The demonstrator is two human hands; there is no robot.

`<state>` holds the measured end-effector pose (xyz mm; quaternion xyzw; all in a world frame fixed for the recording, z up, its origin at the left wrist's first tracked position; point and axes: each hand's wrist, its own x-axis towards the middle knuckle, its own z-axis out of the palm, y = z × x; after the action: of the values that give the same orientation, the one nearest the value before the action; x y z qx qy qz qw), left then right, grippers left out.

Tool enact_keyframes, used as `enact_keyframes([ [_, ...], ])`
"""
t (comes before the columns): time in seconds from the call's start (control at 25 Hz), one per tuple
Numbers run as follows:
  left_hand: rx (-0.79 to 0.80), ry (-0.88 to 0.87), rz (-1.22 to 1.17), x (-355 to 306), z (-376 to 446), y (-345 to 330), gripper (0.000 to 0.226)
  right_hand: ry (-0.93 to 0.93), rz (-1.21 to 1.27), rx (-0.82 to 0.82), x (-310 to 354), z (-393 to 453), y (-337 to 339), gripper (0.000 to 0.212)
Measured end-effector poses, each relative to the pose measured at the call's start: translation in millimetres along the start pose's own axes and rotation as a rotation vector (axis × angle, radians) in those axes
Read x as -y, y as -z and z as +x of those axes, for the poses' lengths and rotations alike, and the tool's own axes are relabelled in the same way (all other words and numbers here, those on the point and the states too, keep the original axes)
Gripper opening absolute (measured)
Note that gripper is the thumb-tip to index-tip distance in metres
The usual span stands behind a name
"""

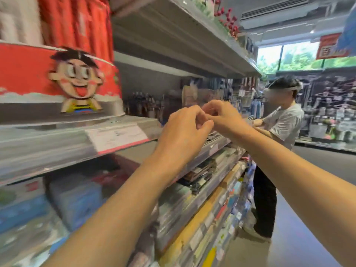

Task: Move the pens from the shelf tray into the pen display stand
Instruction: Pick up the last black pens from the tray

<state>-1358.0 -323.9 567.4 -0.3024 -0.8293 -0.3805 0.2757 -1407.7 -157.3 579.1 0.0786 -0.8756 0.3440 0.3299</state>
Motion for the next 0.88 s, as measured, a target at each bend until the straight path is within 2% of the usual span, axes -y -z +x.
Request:
enact_keyframes([
  [0.16,0.089,0.04,0.201,21,47,-60,0.026,0.076,-0.089,0.157,-67,71,-19,0.007],
  [0.28,0.088,0.157,0.361,48,80,-90,0.028,0.189,-0.185,0.306,-116,122,-42,0.009],
  [0.44,0.112,0.546,0.551,93,132,-103,0.028,0.311,-0.282,0.539,-171,186,-77,0.022],
  [0.56,0.198,0.804,0.668,122,165,-108,0.039,0.35,-0.345,0.723,-193,215,-96,0.033],
  [0.68,0.222,0.95,0.717,149,182,-120,0.047,0.409,-0.448,0.808,-200,232,-110,0.044],
  [0.76,0.255,1.037,0.751,160,187,-129,0.046,0.427,-0.485,0.846,-204,239,-114,0.043],
  [0.88,0.281,1.218,0.652,173,196,-135,0.047,0.466,-0.497,0.857,-204,248,-119,0.048],
])
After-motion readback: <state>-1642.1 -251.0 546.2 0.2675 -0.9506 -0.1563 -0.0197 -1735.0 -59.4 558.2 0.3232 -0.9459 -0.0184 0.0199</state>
